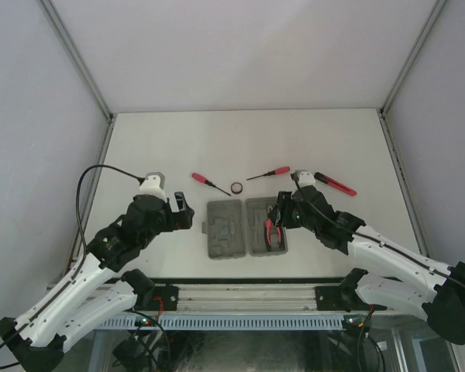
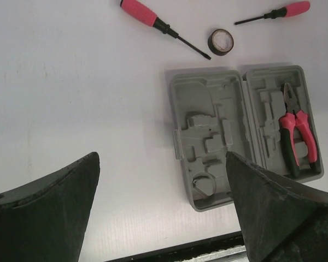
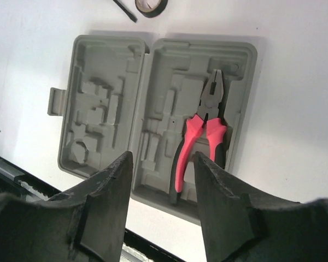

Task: Sort the tools into containers
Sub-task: Adjust the pliers in the storage box.

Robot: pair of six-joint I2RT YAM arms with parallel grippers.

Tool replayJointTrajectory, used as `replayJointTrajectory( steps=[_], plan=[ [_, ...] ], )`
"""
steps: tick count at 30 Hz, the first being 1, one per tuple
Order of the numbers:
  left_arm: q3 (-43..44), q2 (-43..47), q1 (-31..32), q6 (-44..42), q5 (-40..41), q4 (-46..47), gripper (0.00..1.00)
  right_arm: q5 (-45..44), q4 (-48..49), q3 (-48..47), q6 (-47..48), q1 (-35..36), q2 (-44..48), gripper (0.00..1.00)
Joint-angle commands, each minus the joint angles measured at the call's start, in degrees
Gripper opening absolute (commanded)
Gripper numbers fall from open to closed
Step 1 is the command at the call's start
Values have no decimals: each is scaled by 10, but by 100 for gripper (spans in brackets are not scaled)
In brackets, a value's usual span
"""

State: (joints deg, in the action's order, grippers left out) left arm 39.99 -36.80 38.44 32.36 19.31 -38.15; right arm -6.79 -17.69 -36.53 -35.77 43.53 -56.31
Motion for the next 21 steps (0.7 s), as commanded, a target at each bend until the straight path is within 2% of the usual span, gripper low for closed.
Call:
replayJointTrajectory(
  steps=[1,6,12,21],
  plan=[
    [57,1,-5,-38,-8,3,100,-8,-9,-13,-6,0,-17,46],
    [67,3,-10,-62,-32,12,100,-28,-41,-39,-9,4,-59,39],
    [56,-15,-52,-64,-80,14,100,-70,-84,-86,0,33,-119,31],
    [52,-19,-62,-70,-75,8,100,-78,-121,-117,13,40,-189,17]
  ],
)
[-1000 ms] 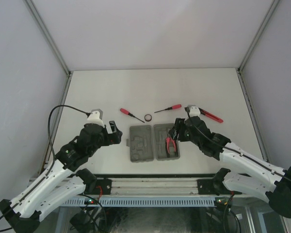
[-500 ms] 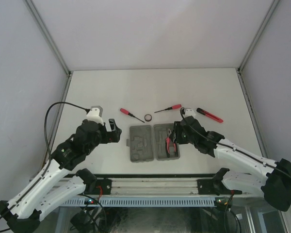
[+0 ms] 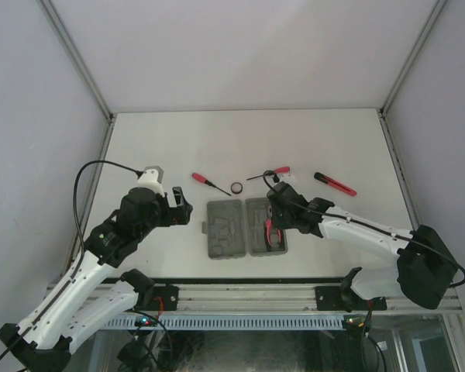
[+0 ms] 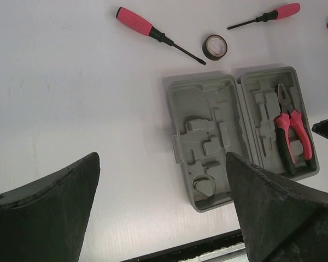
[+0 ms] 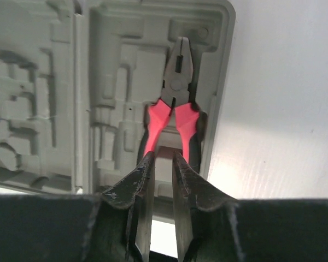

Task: Sort the tools into containers
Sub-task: Adjust the pliers in the storage box.

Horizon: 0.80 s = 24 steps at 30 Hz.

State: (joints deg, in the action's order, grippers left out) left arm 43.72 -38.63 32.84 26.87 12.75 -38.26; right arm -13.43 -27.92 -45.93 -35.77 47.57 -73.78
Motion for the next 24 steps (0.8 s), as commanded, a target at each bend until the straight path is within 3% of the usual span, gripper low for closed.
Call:
replayJointTrajectory(
  steps=[1,24],
  plan=[
    [15,-2,-7,-16,-11,9,100,-11,-22,-24,15,-1,-18,17],
    [12,-5,-26,-15,-36,14,100,28,-47,-23,24,-8,-64,12]
  ],
)
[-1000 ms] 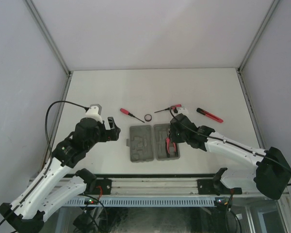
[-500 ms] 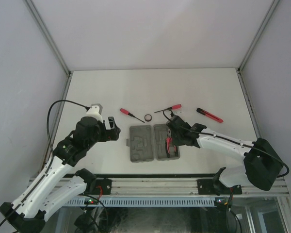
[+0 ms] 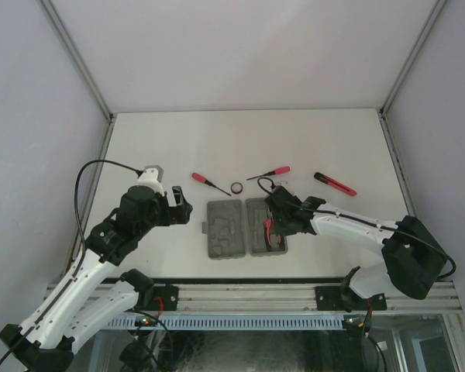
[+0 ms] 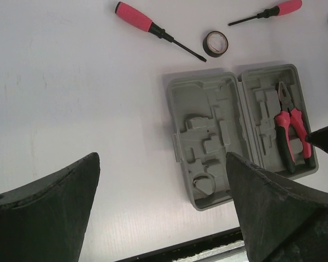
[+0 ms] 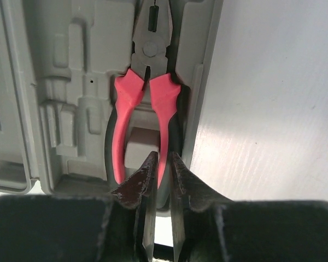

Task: Sort the tools into containers
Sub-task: Adjust the pliers in the storage box.

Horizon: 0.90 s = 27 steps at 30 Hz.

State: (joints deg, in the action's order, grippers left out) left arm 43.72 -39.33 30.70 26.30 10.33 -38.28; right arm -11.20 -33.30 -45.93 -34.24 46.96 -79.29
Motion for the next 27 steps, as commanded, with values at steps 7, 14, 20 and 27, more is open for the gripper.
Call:
replayJointTrajectory(
  steps=[7,14,20,27],
  plan=[
    [10,6,-12,-10,-16,17,100,7,-4,-27,8,-7,-20,10],
    [10,5,-14,-10,-20,18,100,33,-12,-31,14,-9,-45,8],
    [8,6,-16,-12,-26,21,100,62,-20,-30,14,-8,-70,5],
    [5,8,-19,-13,-36,27,100,60,-34,-31,11,-7,-114,2]
  ],
)
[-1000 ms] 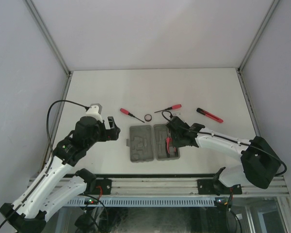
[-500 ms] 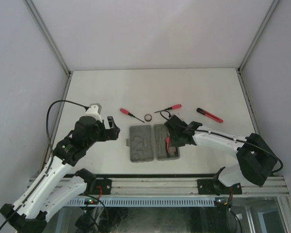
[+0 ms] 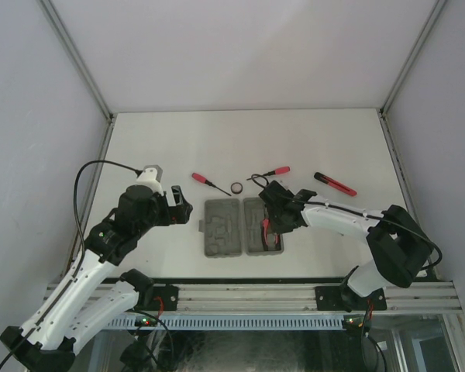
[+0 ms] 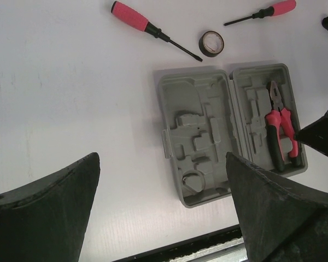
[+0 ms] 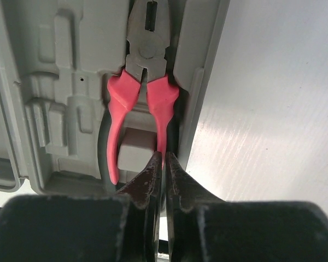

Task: Sort the tools into containers
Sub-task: Adjust the pliers in the storage box.

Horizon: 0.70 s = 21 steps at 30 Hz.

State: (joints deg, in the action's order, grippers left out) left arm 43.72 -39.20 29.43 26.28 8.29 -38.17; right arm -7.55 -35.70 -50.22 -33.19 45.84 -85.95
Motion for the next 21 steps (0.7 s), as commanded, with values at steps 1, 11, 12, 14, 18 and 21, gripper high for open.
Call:
replayJointTrajectory(
  steps=[1,11,12,14,18,21],
  plan=[
    [6,7,-7,-12,-17,26,100,19,-13,12,-1,5,-54,2],
    [5,4,-9,-12,-18,25,100,-44,-31,16,-6,6,-61,1],
    [5,5,-9,-12,-18,25,100,-49,-33,16,-6,2,-56,1],
    [5,6,-9,-12,-18,25,100,-61,-38,15,-3,-5,-45,1],
    [5,5,-9,-12,-18,25,100,-82,-48,11,7,-22,-20,2],
    [4,5,-9,-13,-18,25,100,-89,-52,4,16,-35,-8,2]
  ],
)
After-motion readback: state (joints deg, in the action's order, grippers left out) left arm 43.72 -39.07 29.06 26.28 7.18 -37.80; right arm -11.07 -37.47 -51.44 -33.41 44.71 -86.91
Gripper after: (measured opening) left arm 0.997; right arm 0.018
